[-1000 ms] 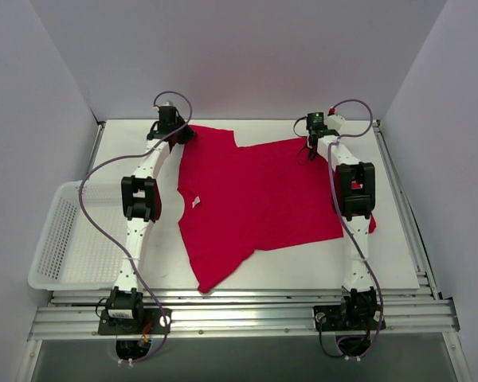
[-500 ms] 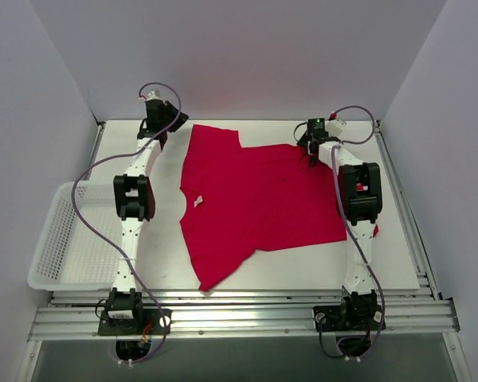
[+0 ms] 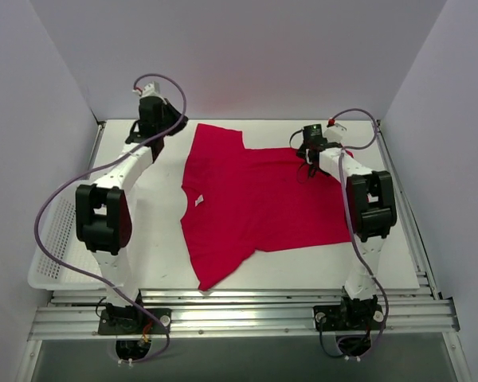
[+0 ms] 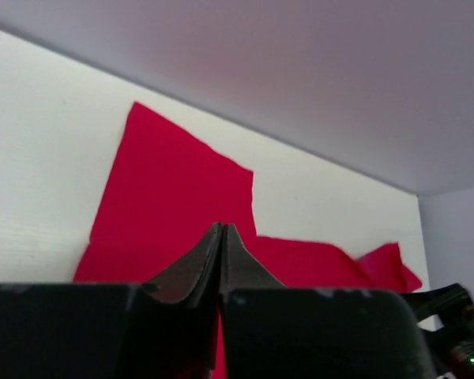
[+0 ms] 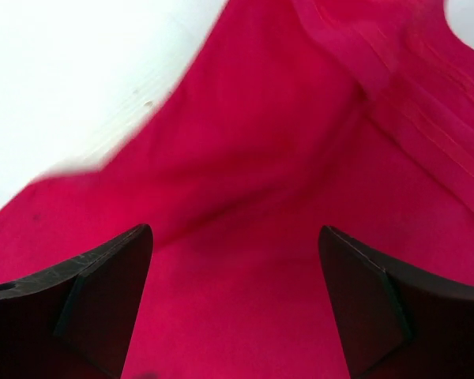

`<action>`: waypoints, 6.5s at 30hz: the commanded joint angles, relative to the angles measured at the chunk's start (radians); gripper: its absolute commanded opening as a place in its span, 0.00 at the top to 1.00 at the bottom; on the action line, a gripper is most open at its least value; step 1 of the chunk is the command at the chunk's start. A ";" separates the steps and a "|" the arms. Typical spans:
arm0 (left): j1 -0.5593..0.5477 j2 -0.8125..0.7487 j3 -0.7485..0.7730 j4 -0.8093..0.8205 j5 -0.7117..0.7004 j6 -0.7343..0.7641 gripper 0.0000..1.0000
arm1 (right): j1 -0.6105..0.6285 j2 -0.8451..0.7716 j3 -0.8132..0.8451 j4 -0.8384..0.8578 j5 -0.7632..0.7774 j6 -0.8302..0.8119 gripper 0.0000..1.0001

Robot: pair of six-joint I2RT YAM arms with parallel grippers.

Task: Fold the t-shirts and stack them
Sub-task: Flatten out the tshirt

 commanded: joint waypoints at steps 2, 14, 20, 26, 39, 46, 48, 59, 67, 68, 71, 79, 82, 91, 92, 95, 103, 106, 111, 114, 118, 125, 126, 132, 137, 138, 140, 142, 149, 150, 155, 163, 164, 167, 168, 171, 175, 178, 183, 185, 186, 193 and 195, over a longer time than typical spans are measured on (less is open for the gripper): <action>-0.049 0.091 -0.115 -0.042 -0.015 0.026 0.94 | 0.038 -0.194 -0.043 -0.047 0.119 0.002 0.18; -0.092 0.261 -0.013 -0.064 0.002 0.013 0.97 | -0.031 -0.120 -0.024 -0.047 0.122 -0.018 0.21; -0.090 0.370 0.130 -0.133 0.002 0.033 0.98 | -0.035 -0.048 0.007 -0.037 0.093 -0.015 0.23; -0.089 0.475 0.257 -0.246 -0.041 0.029 0.97 | -0.046 -0.045 0.003 -0.041 0.109 -0.021 0.23; -0.051 0.825 0.861 -0.621 -0.051 -0.013 0.91 | -0.058 -0.106 -0.039 -0.006 0.084 -0.018 0.23; -0.006 0.847 0.928 -0.375 0.100 -0.036 0.67 | -0.020 -0.197 -0.105 0.041 0.090 -0.029 0.23; -0.001 0.810 0.882 -0.301 0.124 -0.040 0.48 | 0.003 -0.227 -0.120 0.051 0.115 -0.036 0.22; -0.015 0.166 0.505 -0.141 0.043 0.013 0.06 | 0.219 -0.632 -0.339 0.075 0.210 -0.024 0.18; -0.160 -0.485 -0.228 -0.276 -0.243 -0.006 0.06 | 0.505 -0.954 -0.585 0.016 0.196 0.103 0.19; -0.193 -0.538 -0.393 -0.280 -0.321 -0.046 0.06 | 0.533 -0.976 -0.608 0.002 0.199 0.112 0.19; -0.346 -0.725 -0.656 -0.334 -0.444 -0.159 0.06 | 0.638 -1.053 -0.703 -0.017 0.181 0.152 0.19; -0.664 -0.951 -1.005 -0.546 -0.673 -0.462 0.03 | 0.765 -1.110 -0.881 0.017 0.030 0.207 0.19; -0.773 -0.943 -1.042 -0.634 -0.713 -0.597 0.02 | 0.793 -1.085 -0.901 0.045 0.012 0.207 0.20; -1.051 -0.859 -1.037 -0.889 -0.765 -0.965 0.02 | 0.802 -1.056 -0.835 0.008 0.085 0.148 0.19; -1.058 -0.851 -1.040 -0.891 -0.764 -0.990 0.02 | 0.804 -1.053 -0.829 0.005 0.092 0.142 0.19; -1.072 -0.819 -1.055 -0.883 -0.770 -1.022 0.02 | 0.801 -1.030 -0.798 -0.006 0.101 0.120 0.19; -1.069 -0.738 -1.071 -0.854 -0.865 -1.066 0.02 | 0.801 -1.010 -0.784 -0.009 0.102 0.100 0.19; -1.051 -0.704 -1.074 -0.836 -0.886 -1.065 0.02 | 0.801 -1.010 -0.784 -0.012 0.109 0.100 0.19; -0.980 -0.673 -1.117 -0.689 -0.879 -0.979 0.01 | 0.796 -1.004 -0.786 -0.020 0.125 0.105 0.19; -0.931 -0.664 -1.138 -0.581 -0.859 -0.903 0.07 | 0.791 -0.999 -0.789 -0.023 0.130 0.105 0.19; -0.888 -0.649 -1.148 -0.471 -0.859 -0.805 0.21 | 0.782 -0.998 -0.795 -0.023 0.135 0.106 0.19; -0.842 -0.636 -1.088 -0.408 -0.856 -0.691 0.63 | 0.764 -0.995 -0.797 -0.029 0.142 0.102 0.19; -0.841 -0.639 -1.076 -0.409 -0.856 -0.679 0.75 | 0.762 -0.995 -0.797 -0.031 0.144 0.102 0.19; -0.773 -0.708 -0.964 -0.397 -0.824 -0.525 0.88 | 0.744 -0.993 -0.794 -0.029 0.147 0.089 0.19; -0.663 -0.722 -0.904 -0.284 -0.740 -0.378 0.89 | 0.721 -0.981 -0.781 -0.014 0.135 0.068 0.19; -0.612 -0.715 -0.893 -0.265 -0.718 -0.361 0.88 | 0.712 -0.973 -0.775 -0.008 0.130 0.059 0.19; -0.563 -0.672 -0.862 -0.213 -0.678 -0.324 0.87 | 0.703 -0.956 -0.769 -0.001 0.119 0.051 0.19; -0.484 -0.627 -0.839 -0.159 -0.620 -0.303 0.86 | 0.687 -0.944 -0.760 0.008 0.104 0.036 0.19; -0.217 -0.131 -0.604 -0.004 -0.322 -0.240 0.55 | 0.658 -0.890 -0.745 0.048 0.061 0.017 0.19; -0.206 -0.074 -0.492 -0.004 -0.302 -0.226 0.16 | 0.658 -0.887 -0.743 0.055 0.055 0.016 0.19; -0.187 0.054 -0.381 0.052 -0.224 -0.192 0.06 | 0.681 -0.866 -0.734 0.074 0.033 0.029 0.20; -0.186 -0.107 -0.468 0.057 -0.239 -0.186 0.06 | 0.765 -0.702 -0.657 0.225 -0.084 0.068 0.22; -0.184 -0.151 -0.491 0.054 -0.245 -0.183 0.06 | 0.771 -0.648 -0.642 0.251 -0.097 0.072 0.23; -0.184 -0.252 -0.538 0.031 -0.274 -0.168 0.06 | 0.799 -0.539 -0.573 0.285 -0.126 0.080 0.24; -0.184 -0.280 -0.549 0.024 -0.300 -0.161 0.06 | 0.805 -0.516 -0.554 0.290 -0.128 0.082 0.25; -0.182 -0.394 -0.600 -0.036 -0.354 -0.140 0.06 | 0.816 -0.430 -0.498 0.315 -0.137 0.089 0.27; -0.175 -0.538 -0.661 -0.056 -0.382 -0.111 0.06 | 0.824 -0.332 -0.432 0.325 -0.151 0.106 0.29; -0.163 -0.590 -0.700 -0.065 -0.386 -0.092 0.06 | 0.840 -0.272 -0.390 0.327 -0.154 0.122 0.29; -0.129 -0.620 -0.743 -0.067 -0.362 -0.082 0.06 | 0.859 -0.200 -0.343 0.316 -0.146 0.141 0.29; -0.121 -0.629 -0.758 -0.064 -0.353 -0.079 0.06 | 0.862 -0.180 -0.335 0.307 -0.145 0.148 0.29; -0.117 -0.632 -0.763 -0.059 -0.353 -0.076 0.06 | 0.865 -0.175 -0.326 0.302 -0.145 0.154 0.29; -0.087 -0.635 -0.790 -0.036 -0.322 -0.068 0.06 | 0.876 -0.143 -0.294 0.269 -0.109 0.160 0.30; -0.086 -0.633 -0.796 -0.032 -0.319 -0.068 0.06 | 0.876 -0.136 -0.284 0.255 -0.097 0.160 0.30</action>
